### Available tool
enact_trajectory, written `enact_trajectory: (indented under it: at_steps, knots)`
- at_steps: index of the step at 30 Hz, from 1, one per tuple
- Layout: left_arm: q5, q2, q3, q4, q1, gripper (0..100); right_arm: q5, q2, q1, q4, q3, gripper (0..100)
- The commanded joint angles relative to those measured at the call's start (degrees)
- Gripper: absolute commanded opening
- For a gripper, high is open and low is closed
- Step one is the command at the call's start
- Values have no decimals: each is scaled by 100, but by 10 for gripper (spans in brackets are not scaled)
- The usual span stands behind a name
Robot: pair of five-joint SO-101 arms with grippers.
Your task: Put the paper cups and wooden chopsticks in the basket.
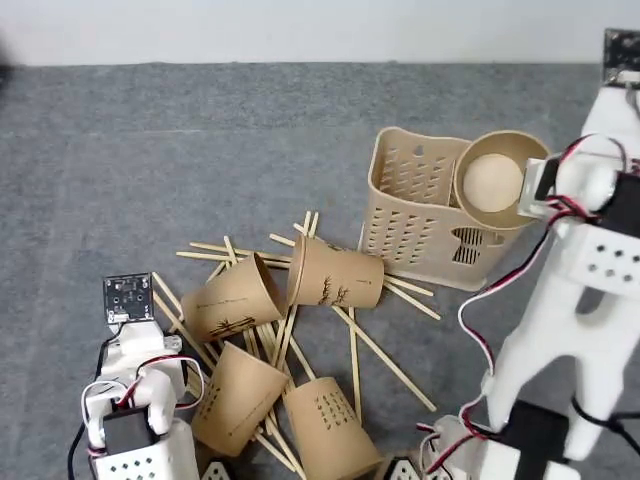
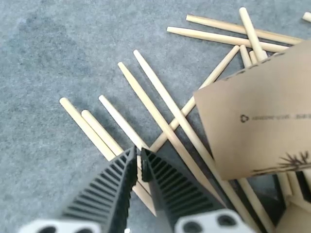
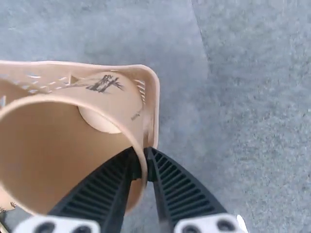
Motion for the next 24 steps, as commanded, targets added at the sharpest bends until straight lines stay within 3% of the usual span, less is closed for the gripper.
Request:
enact_trajectory:
  at_steps: [1, 7, 17, 24]
  knots:
    - [-9, -88, -48, 26, 0, 13, 26, -13, -22, -57, -255, 98]
    - [-9, -88, -48, 26, 0, 13, 0, -418, -242, -66, -264, 281]
    - [-9, -88, -48, 26, 9, 13, 9, -1376, -1244, -4, -264, 207]
    - [-9, -88, -48, 26, 0, 13, 18, -725, -1138, -752, -229, 118]
